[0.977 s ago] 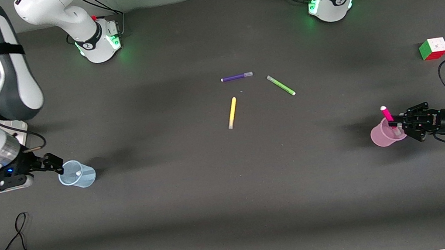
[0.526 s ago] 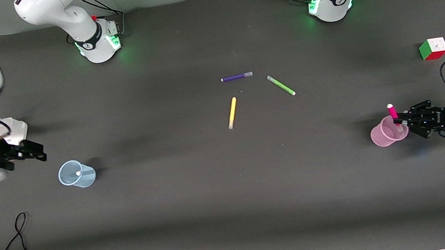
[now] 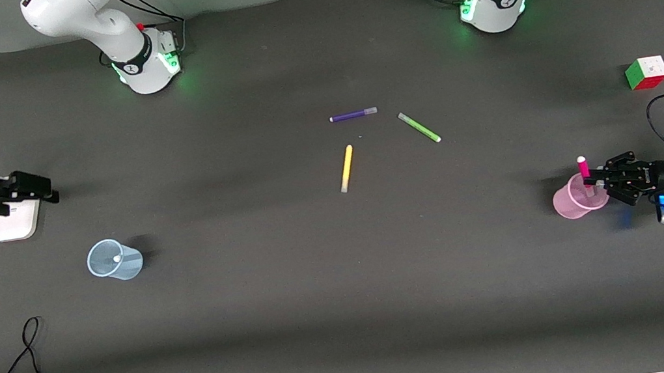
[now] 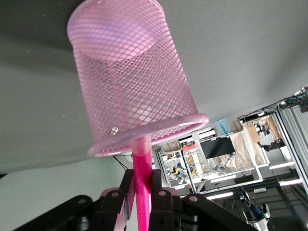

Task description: Place pink and blue markers in matching cups

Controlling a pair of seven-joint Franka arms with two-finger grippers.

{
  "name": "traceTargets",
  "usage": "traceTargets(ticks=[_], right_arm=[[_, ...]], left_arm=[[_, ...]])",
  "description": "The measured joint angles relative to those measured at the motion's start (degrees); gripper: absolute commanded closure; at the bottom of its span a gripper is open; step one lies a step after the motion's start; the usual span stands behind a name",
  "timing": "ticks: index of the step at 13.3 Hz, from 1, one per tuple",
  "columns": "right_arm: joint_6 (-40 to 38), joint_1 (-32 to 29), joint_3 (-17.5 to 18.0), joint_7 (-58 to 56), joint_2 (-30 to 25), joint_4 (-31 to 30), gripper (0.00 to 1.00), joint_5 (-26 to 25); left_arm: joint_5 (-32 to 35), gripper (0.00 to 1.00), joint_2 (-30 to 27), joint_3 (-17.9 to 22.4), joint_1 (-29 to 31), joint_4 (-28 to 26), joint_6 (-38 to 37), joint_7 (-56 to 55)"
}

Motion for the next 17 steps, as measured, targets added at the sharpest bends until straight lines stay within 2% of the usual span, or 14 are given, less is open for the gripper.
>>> traceTargets(ticks=[1,3,4,5,8,10,12,15,17], right_arm=[[-0.65,-5.44,6.47,1.21,-0.66,0.37,0.0,-0.53],[-1.27,-15.4,16.5,1.99,-1.86,0.33,0.0,-0.95],[-1.53,-19.01,19.49,1.99,-2.23,0.22,0.0,-0.97],[-1.52,-21.21,21.06,1.99,-2.37,0.05,0.0,-0.97],[0.03,-24.06,23.03,1.99,-2.37,-2.06,0.0,-0.97],[0.69,-27.85,27.63,1.99,-2.39,-2.68,0.0,-0.98],[0.87,-29.54,30.35,2.07,-2.63,-2.68,0.0,-0.99],[2.18,-29.58,30.65,2.1,-2.69,-2.82,0.0,-1.02],[3.4,-29.65,30.68,2.1,-2.62,-3.02,0.0,-1.03]], left_arm=[[-0.01,0.42,0.08,0.0,0.0,0.0,0.0,1.22],[-0.03,0.01,0.09,-0.01,0.0,0.01,0.0,1.86],[-0.06,0.0,0.09,-0.01,0.0,0.03,0.0,1.97],[-0.08,0.0,0.09,-0.03,0.0,0.08,0.0,2.09],[0.52,0.0,-0.22,-0.43,-0.02,1.44,-0.19,2.22],[4.59,0.0,-2.08,-1.26,-0.49,3.68,-0.61,2.22],[11.86,0.0,-7.23,-1.79,-2.96,4.57,-1.18,2.21],[24.32,0.0,-17.84,-1.9,-9.73,3.43,-1.46,2.1],[31.7,0.0,-25.54,-1.9,-13.9,-0.08,-0.73,2.08]])
